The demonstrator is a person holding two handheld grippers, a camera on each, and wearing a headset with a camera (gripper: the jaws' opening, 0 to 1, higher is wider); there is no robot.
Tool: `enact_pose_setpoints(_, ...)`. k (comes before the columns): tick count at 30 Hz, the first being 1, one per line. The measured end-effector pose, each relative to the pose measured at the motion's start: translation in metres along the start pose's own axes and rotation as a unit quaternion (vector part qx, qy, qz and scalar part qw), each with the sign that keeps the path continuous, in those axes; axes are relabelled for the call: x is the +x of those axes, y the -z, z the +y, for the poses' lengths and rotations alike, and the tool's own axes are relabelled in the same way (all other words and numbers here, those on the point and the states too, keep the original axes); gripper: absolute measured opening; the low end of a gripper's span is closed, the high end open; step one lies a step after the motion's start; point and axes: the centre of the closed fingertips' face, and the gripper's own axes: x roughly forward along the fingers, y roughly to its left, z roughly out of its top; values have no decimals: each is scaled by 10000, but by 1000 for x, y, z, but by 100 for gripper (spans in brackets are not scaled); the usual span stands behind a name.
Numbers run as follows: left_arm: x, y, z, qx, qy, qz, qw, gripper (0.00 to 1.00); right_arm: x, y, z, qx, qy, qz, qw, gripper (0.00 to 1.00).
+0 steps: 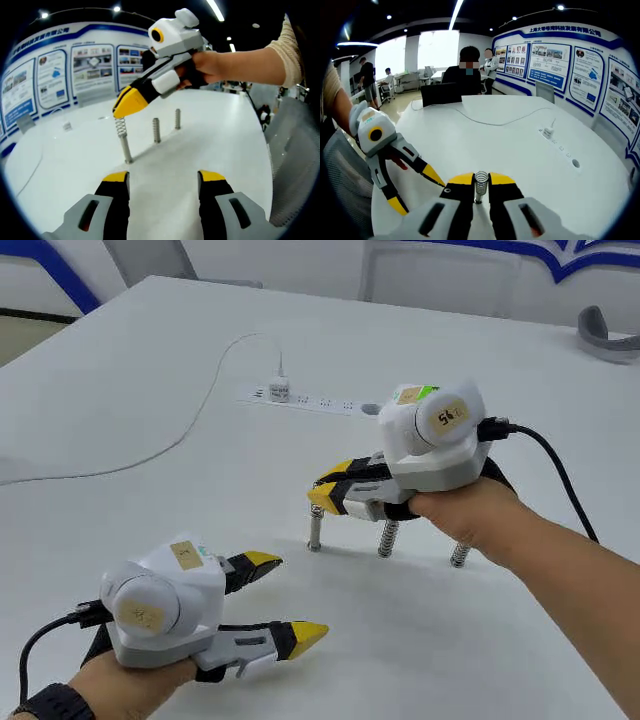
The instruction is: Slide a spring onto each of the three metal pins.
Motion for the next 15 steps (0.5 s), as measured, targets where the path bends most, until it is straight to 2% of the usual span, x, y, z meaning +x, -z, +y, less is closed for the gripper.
enact_pose_setpoints(15, 0, 0, 1, -7, -4, -5, 10000, 55, -1, 2, -2, 69, 64, -29, 10000, 12)
